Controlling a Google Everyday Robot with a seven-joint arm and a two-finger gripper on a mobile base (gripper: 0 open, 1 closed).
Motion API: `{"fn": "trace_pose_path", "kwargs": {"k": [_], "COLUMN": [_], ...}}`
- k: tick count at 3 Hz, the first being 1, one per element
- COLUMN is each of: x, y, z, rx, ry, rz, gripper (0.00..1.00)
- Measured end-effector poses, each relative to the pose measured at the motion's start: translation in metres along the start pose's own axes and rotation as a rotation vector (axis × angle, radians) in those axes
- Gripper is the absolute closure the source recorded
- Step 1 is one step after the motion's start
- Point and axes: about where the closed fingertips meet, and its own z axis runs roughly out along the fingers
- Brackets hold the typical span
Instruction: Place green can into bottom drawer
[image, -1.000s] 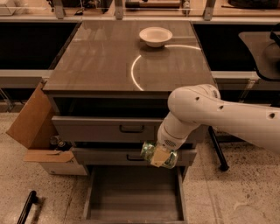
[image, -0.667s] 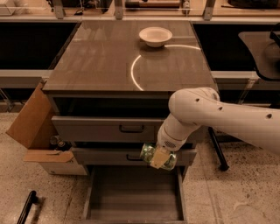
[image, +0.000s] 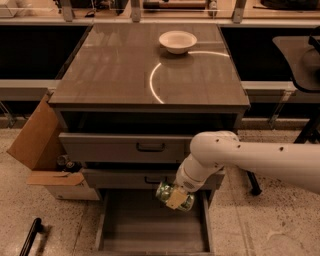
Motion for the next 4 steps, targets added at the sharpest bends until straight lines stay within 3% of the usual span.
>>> {"fn": "trace_pose_path", "kwargs": {"k": [2, 3, 4], "x": [0.020, 0.020, 0.022], "y": [-0.008, -0.008, -0.012], "z": [0.086, 0.086, 0.110], "rx": [-0.053, -0.053, -0.059], "ry": [-0.063, -0.063, -0.080], "rz": [0.085, 0.085, 0.099], "gripper": [1.00, 1.00, 1.00]}}
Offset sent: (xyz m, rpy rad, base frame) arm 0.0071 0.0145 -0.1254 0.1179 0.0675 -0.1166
